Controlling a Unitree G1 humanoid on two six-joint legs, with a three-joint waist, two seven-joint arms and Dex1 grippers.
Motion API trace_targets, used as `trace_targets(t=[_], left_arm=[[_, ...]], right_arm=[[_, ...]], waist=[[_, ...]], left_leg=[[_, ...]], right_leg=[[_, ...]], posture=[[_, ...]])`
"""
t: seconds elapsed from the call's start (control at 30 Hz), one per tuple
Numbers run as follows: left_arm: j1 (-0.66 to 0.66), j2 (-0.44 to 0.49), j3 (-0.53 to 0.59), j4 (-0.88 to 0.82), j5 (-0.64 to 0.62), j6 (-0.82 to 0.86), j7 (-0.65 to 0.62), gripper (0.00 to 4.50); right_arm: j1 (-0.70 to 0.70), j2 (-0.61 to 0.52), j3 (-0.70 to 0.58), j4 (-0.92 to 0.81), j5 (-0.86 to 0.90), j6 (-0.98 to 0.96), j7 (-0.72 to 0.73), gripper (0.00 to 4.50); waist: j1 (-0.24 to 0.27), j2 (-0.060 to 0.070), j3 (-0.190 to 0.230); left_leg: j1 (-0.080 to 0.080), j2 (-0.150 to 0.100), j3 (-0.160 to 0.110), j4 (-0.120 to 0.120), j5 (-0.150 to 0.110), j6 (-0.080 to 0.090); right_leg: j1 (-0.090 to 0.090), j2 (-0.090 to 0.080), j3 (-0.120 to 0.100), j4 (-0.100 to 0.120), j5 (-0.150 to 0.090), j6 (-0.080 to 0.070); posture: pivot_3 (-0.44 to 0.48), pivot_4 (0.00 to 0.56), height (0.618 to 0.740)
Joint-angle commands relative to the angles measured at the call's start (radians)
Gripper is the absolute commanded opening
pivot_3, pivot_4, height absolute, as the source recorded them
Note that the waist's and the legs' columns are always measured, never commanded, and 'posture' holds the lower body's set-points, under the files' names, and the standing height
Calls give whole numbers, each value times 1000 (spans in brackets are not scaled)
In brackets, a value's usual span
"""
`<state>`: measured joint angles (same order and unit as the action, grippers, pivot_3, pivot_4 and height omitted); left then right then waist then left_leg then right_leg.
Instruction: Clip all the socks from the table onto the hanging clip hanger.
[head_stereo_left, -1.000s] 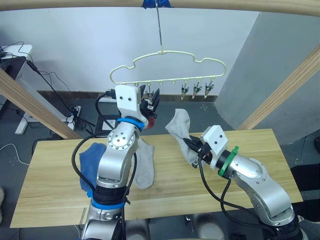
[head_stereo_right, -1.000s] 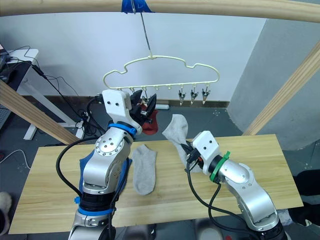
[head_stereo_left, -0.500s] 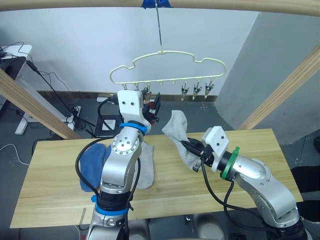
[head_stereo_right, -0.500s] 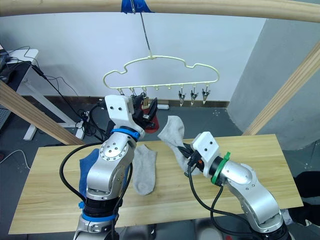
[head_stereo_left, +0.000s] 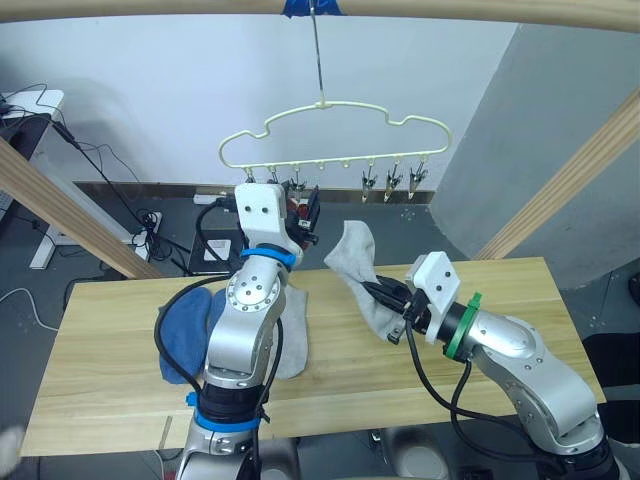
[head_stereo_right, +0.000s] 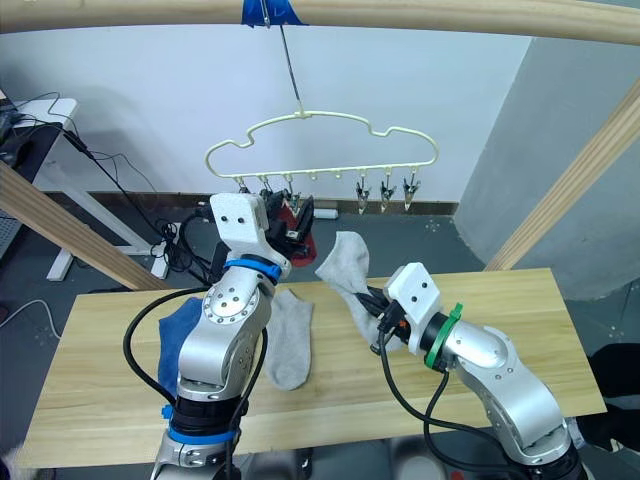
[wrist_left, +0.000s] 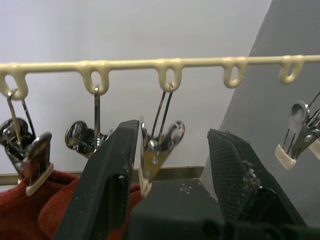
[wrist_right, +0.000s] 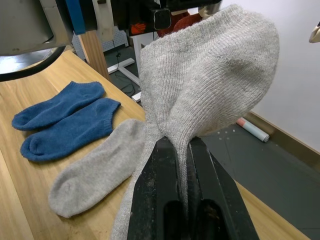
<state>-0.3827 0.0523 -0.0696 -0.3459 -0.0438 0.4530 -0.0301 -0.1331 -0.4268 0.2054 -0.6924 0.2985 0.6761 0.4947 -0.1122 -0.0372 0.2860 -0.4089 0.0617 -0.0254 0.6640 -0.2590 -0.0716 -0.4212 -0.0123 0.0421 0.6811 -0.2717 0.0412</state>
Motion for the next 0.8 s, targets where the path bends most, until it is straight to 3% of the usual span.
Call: trace_targets(t=[0.03, 0.8], left_arm=[[-23, -4, 6, -5, 7, -24, 1, 2421], [-63, -9, 14, 42, 16, -42, 5, 2421]], right_arm=[[-3, -4, -22, -51, 20, -8, 1, 0], [6, -8, -31, -53, 24, -6, 2, 0]], waist=[[0, 0, 0], [-1, 0, 0]], left_leg=[[0, 0, 0, 0, 0, 0], [0, 0, 0, 0, 0, 0]], right_leg=[[0, 0, 0, 0, 0, 0], [0, 0, 0, 0, 0, 0]], posture=[[-260, 280, 740], [-266, 280, 740]])
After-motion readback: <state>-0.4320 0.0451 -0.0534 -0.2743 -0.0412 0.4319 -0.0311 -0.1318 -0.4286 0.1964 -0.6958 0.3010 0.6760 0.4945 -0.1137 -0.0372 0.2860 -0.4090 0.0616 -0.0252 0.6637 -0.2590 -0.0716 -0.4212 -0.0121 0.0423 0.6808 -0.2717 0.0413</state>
